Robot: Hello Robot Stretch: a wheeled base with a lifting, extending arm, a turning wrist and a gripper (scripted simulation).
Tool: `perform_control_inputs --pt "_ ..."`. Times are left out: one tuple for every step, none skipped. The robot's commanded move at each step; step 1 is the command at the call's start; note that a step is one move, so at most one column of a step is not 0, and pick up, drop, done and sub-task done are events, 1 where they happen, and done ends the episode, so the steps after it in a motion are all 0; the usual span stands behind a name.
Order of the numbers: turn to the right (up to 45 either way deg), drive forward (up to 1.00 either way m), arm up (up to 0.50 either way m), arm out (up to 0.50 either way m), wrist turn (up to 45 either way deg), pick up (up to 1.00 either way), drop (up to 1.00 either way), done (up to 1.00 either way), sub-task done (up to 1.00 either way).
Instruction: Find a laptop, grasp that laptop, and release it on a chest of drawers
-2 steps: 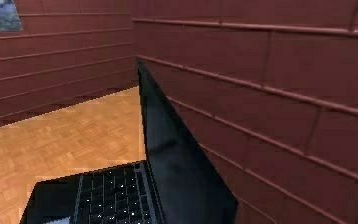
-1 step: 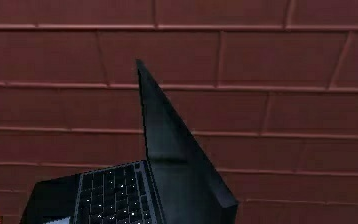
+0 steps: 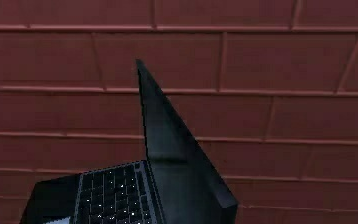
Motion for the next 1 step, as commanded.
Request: perform_control_inputs --pt "-27.0 0.0 0.0 0.0 0.0 0.0 0.0 0.0 0.0"
